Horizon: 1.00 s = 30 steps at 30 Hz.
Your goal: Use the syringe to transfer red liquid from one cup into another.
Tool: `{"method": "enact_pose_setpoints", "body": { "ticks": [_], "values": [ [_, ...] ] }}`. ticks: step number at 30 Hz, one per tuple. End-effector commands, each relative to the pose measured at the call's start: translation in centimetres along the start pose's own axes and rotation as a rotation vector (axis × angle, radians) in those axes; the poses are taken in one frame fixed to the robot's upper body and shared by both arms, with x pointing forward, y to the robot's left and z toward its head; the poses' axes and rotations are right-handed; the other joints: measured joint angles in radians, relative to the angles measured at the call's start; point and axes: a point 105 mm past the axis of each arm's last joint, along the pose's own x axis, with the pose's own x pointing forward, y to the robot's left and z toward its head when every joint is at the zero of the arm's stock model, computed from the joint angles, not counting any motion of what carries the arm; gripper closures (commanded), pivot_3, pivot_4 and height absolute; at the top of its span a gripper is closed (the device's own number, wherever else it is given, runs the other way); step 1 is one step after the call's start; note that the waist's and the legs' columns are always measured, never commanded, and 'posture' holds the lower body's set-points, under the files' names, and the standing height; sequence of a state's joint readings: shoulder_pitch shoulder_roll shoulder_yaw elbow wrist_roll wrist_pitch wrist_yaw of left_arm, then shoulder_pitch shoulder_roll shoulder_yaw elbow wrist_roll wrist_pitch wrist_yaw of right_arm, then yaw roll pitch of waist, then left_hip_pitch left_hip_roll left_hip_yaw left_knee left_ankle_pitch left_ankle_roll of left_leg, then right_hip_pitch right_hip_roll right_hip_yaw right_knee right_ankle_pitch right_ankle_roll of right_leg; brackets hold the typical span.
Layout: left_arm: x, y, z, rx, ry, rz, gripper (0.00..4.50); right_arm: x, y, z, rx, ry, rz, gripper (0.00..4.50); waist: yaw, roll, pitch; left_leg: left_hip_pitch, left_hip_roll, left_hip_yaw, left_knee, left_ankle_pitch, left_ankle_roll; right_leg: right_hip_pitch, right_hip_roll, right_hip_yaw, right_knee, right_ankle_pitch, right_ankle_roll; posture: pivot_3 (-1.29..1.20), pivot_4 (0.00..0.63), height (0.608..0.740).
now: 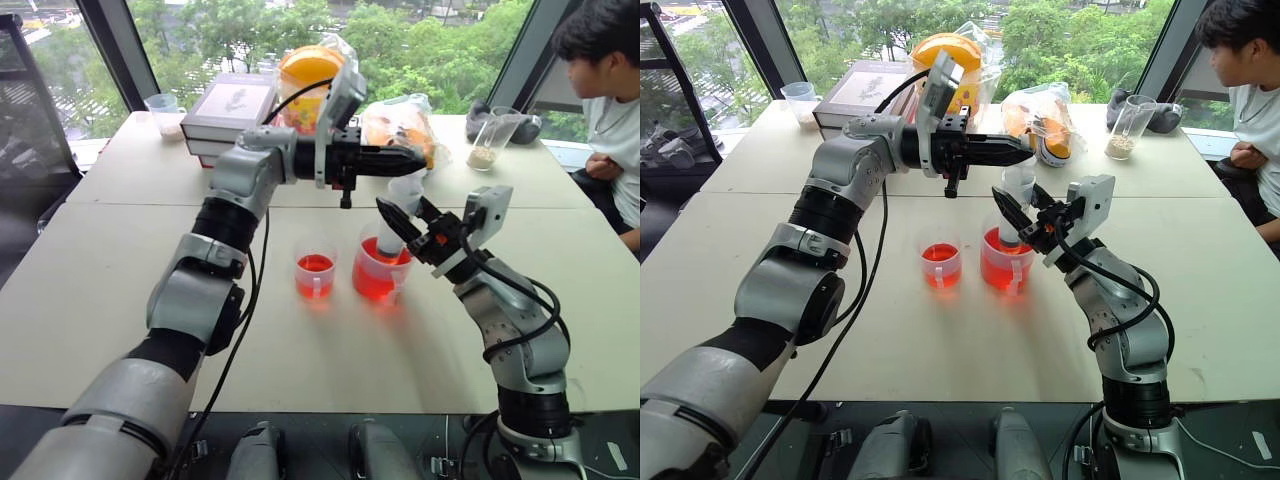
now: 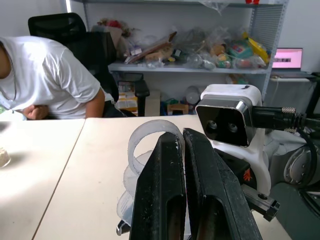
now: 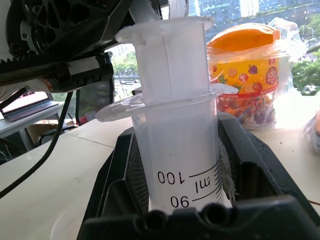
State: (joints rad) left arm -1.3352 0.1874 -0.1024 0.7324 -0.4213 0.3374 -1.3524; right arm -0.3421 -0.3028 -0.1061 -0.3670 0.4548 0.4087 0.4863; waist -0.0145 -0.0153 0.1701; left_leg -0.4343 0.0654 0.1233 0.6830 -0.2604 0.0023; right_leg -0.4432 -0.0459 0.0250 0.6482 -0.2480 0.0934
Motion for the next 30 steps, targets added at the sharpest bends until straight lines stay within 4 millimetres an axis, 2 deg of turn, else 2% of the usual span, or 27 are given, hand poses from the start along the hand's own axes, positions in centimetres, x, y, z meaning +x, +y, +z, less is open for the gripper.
{"method": "enact_pose_setpoints", "body": {
  "ticks": [1,11,14,17,23,24,30],
  "values": [
    [-0.8,0.3,5.9,0.183,-0.122,0.051,4.49,-0.2,1.2,-1.5,0.032,0.061,0.058,3.03,0.000,0.000,0.000,0.000,0.000,0.000,0.000,0.000,0.000,0.000,0.000,0.000,0.000,0.000,0.000,0.00,0.150,0.740],
    [-0.6,0.2,5.7,0.179,-0.123,0.048,4.49,-0.1,1.1,-0.9,0.016,0.049,0.062,3.03,0.000,0.000,0.000,0.000,0.000,0.000,0.000,0.000,0.000,0.000,0.000,0.000,0.000,0.000,0.000,0.00,0.150,0.740],
    [-0.8,0.1,4.3,0.175,-0.065,0.037,4.49,0.2,0.9,0.0,-0.003,0.030,0.064,3.03,-0.001,0.000,0.000,0.000,0.000,0.000,0.000,0.000,0.000,0.000,0.000,0.000,0.000,0.000,0.000,0.00,0.150,0.740],
    [-1.3,0.0,2.9,0.148,-0.026,0.033,3.50,0.5,0.5,1.2,-0.024,0.007,0.062,3.03,-0.003,0.000,0.000,0.000,0.000,0.000,0.000,0.000,0.000,0.000,0.000,0.000,0.000,0.000,0.000,0.00,0.150,0.740],
    [-3.1,-0.2,1.3,0.121,0.024,0.049,0.39,1.0,-0.3,3.5,-0.059,-0.036,0.054,3.03,-0.001,0.000,0.000,0.000,0.000,0.000,0.000,0.000,0.000,0.000,0.000,0.000,0.000,0.000,0.000,0.00,0.150,0.740],
    [-3.5,-0.2,1.2,0.119,0.030,0.055,0.04,1.1,-0.5,3.9,-0.065,-0.045,0.052,3.03,-0.003,0.000,0.000,0.000,0.000,0.000,0.000,0.000,0.000,0.000,0.000,0.000,0.000,0.000,0.000,0.00,0.150,0.740],
    [-7.0,-0.2,0.5,0.108,0.077,0.135,0.04,1.6,-1.1,5.7,-0.080,-0.083,0.045,3.03,-0.002,0.000,0.000,0.000,0.000,0.000,0.000,0.000,0.000,0.000,0.000,0.000,0.001,0.000,0.000,0.00,0.150,0.740]
  ]
}}
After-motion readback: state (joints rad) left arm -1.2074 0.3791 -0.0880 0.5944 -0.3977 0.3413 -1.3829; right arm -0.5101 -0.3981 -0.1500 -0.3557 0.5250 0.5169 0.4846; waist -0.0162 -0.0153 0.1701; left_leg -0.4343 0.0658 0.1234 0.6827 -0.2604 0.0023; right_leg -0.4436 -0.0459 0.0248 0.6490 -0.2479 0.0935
